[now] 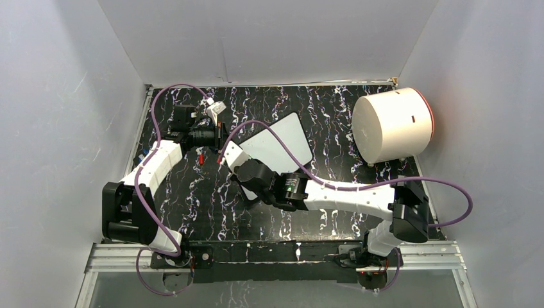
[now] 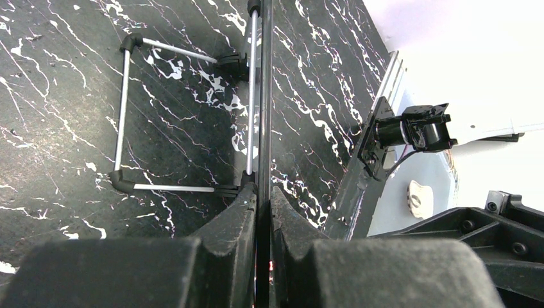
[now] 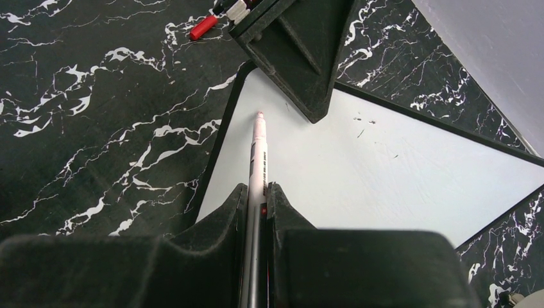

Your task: Write a sentence on the whiteboard

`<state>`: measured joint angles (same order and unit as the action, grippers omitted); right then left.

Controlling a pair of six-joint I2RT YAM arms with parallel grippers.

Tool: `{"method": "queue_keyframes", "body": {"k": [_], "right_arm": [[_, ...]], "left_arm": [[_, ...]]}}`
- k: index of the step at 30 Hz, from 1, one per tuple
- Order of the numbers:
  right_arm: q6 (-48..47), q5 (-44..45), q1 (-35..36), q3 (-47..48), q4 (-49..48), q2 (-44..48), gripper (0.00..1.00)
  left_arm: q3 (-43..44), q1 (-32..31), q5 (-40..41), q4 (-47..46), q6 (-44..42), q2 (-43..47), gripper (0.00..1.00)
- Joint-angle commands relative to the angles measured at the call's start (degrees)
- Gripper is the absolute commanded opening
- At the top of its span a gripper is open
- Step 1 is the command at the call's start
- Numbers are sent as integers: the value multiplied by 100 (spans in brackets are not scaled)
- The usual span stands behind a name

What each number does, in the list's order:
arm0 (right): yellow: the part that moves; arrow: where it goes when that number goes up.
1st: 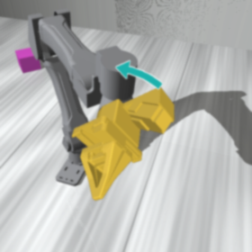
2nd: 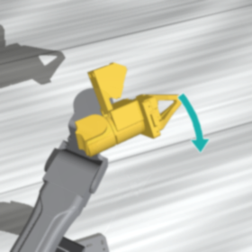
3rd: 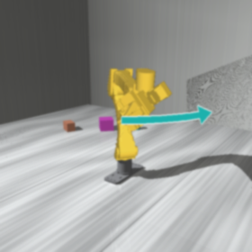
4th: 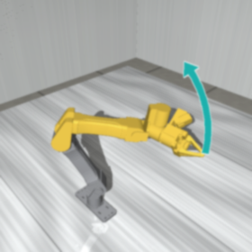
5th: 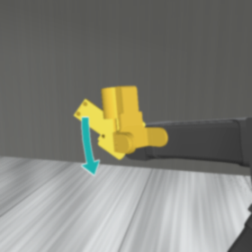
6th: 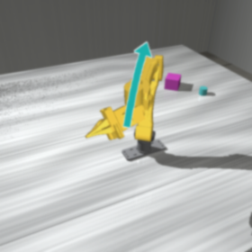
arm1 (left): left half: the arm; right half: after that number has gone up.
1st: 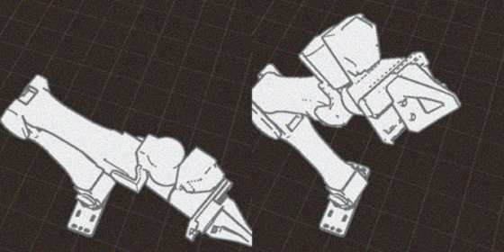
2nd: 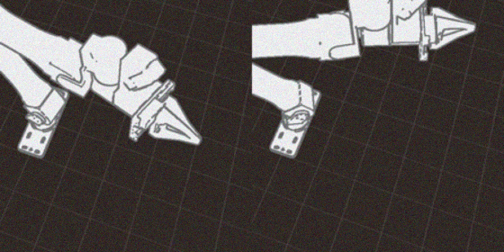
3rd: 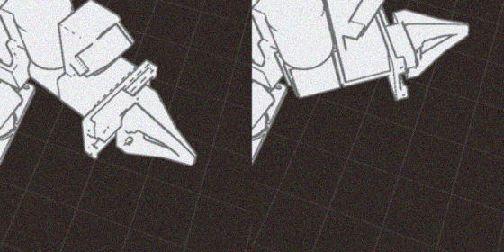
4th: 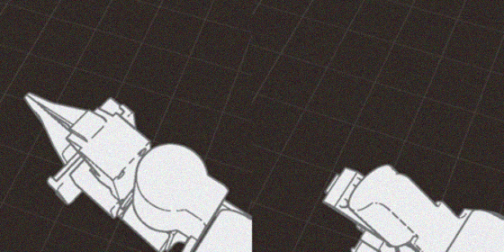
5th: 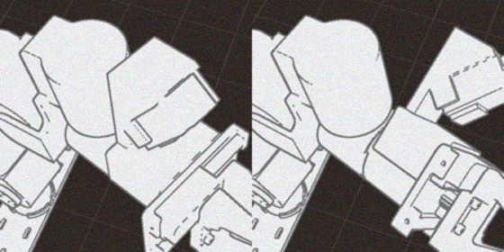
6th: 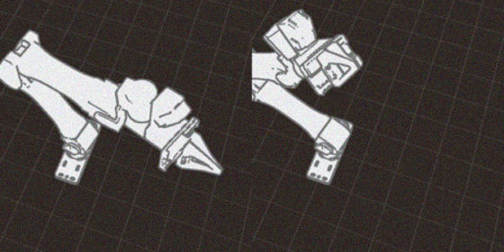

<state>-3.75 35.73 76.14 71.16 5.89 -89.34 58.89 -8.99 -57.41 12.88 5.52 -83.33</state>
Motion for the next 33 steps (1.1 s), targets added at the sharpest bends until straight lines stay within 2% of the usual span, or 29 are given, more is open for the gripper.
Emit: {"method": "queue_keyframes", "body": {"k": [1,19,33], "right_arm": [[-71,-27,-12,320,-229,-27,0],[-50,-12,-12,394,-93,-158,0],[219,-8,-11,487,422,-277,0]], "left_arm": [[52,-111,81,362,-60,-157,0],[54,-120,90,374,-77,-153,0],[61,-120,107,398,-86,-157,0]]}}
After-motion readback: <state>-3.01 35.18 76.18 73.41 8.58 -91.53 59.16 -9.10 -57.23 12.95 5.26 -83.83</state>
